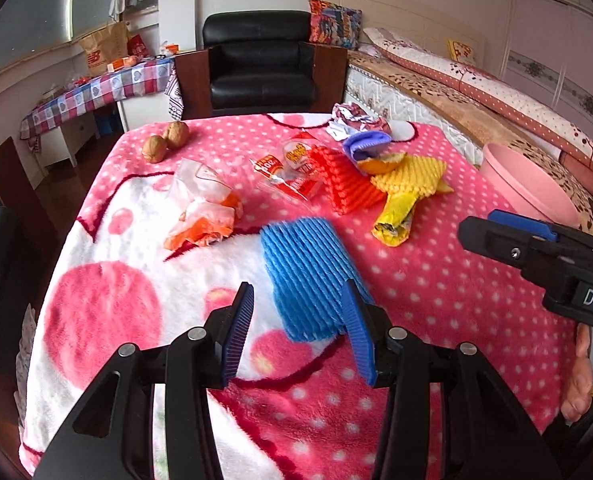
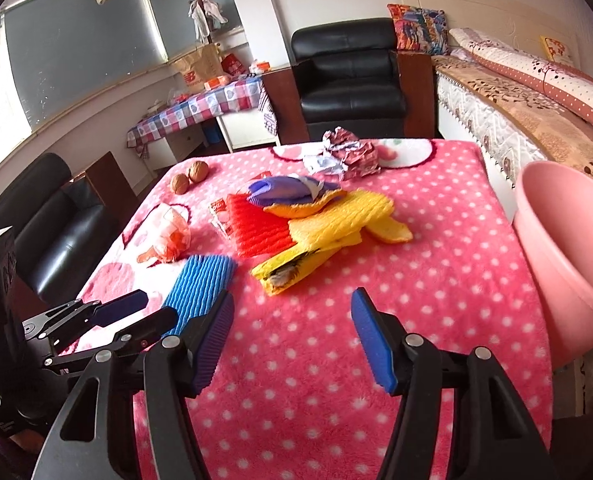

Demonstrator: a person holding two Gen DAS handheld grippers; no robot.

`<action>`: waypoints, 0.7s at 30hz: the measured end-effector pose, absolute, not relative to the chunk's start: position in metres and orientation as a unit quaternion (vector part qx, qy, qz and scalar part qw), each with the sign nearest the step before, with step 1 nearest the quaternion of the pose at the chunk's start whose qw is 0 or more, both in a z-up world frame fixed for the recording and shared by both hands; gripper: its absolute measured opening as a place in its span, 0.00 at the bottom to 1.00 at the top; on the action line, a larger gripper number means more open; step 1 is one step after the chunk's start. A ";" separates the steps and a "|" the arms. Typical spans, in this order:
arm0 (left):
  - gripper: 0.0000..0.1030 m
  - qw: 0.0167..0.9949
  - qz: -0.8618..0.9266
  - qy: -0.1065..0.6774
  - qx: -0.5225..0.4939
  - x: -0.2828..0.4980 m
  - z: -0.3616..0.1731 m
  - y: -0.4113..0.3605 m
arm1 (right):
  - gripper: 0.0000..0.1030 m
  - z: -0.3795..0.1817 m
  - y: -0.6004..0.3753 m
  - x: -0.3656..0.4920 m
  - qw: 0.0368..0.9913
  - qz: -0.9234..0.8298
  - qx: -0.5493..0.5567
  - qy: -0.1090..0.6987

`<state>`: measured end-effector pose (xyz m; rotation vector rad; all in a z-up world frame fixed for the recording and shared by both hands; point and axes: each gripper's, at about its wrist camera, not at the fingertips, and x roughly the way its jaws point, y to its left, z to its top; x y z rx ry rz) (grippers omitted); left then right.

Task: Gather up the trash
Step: 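Grasp the blue foam mesh sleeve with the left tool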

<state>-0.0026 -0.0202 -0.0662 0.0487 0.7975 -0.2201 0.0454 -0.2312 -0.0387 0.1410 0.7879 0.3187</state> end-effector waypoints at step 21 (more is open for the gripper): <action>0.05 0.937 -0.126 0.325 -0.025 -0.005 -0.041 -0.009 | 0.61 -0.043 -0.248 0.071 0.901 0.119 0.113 0.401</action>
